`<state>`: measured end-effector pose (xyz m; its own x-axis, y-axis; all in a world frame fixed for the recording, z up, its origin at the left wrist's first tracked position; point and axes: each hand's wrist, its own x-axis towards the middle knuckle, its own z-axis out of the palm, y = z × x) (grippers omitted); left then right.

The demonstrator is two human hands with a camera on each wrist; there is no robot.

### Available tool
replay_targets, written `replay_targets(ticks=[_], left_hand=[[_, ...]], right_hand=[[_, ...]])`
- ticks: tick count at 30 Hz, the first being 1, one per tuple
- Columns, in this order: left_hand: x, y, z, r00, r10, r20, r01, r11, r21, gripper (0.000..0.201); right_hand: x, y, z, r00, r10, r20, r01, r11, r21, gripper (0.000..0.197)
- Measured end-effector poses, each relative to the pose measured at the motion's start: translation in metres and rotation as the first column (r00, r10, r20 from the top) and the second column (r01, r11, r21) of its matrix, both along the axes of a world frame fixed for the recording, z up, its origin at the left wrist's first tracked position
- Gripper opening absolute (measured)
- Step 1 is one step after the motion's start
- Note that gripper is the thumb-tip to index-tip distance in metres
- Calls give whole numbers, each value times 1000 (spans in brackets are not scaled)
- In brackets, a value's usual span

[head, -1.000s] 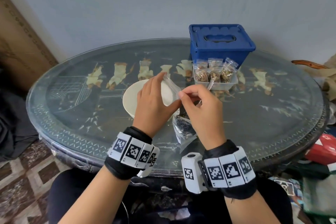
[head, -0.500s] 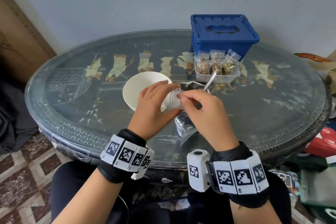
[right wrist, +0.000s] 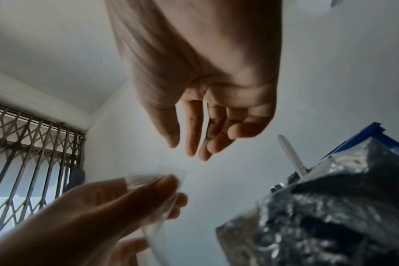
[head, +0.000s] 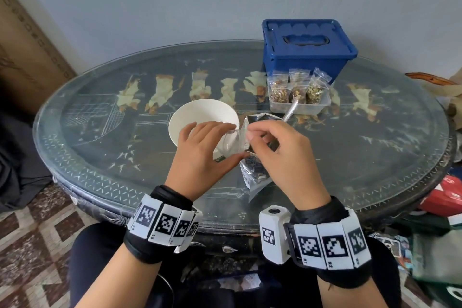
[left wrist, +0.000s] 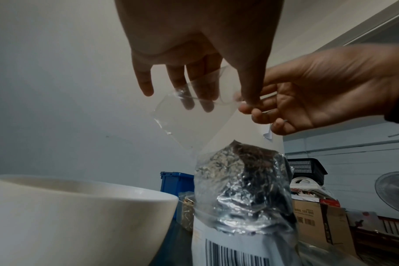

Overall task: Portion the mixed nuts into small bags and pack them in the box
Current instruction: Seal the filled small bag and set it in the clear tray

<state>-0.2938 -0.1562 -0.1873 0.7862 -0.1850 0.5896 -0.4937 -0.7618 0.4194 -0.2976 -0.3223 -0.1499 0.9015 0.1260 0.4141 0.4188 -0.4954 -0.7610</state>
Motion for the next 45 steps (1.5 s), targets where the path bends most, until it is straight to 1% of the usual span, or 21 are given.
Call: replay_targets(ticks=[3,5,7,9,11,12,14,17,18,20,22,24,26,28,31,34,42,44,45], left_hand=[[1,2,-4,997,25,-68,-28,999,-45,51],[2,2,-6,990,32,-140,-45,995,-90,54],[4,2,-9,977,27,-210,-53,991,-121,56],[6,1,-11,969,17,-247,-50,991,-128,57],[8,-1,-13,963,9,-270,-47,990,-135,58],[9,-2,-14,960,3,-280,-44,989,-139,59],[11,-5,-15,955,-13,-295,-31,990,-141,62],[14,-11,-16,945,-36,-324,-9,991,-137,63],[14,-13,-16,940,-43,-338,-4,990,-139,62],[14,-16,-16,928,-54,-369,4,991,-135,62],[13,-18,-17,918,-59,-391,8,991,-131,62],[13,-18,-17,912,-57,-406,3,991,-132,64],[13,-19,-17,906,-51,-421,-5,991,-131,66],[13,-19,-18,901,-51,-430,-10,991,-137,67],[13,-19,-19,897,-56,-439,-11,989,-147,65],[13,-20,-20,892,-54,-449,-16,988,-152,64],[15,-22,-21,892,-54,-449,-18,988,-154,63],[15,-22,-22,893,-48,-447,-20,989,-148,63],[15,-21,-22,893,-47,-447,-21,989,-146,63]], right_hand=[[16,-12,-2,988,-128,84,131,991,-32,16],[29,-20,-4,975,-204,92,212,974,-86,24],[40,-28,-7,969,-245,30,247,959,-140,36],[49,-34,-10,965,-253,-66,236,950,-203,50],[56,-41,-11,956,-250,-152,210,948,-238,59],[60,-45,-12,950,-248,-188,202,951,-235,59],[67,-50,-11,944,-222,-244,175,964,-203,49],[74,-54,-12,959,-129,-252,96,986,-138,16],[75,-55,-12,965,-100,-242,71,989,-128,10],[77,-57,-14,975,-67,-212,39,990,-136,14],[75,-57,-12,986,-47,-162,29,993,-113,18],[72,-57,-10,999,-35,-19,33,995,-95,18],[69,-57,-9,989,7,149,12,991,-130,18],[65,-57,-11,973,73,220,-31,981,-190,22],[59,-53,-18,963,157,218,-85,948,-308,27],[55,-50,-28,967,170,190,-85,918,-388,31],[55,-45,-39,992,48,118,-2,934,-357,40],[58,-45,-40,995,4,98,28,946,-324,38],[60,-44,-40,997,-25,80,47,955,-294,32]])
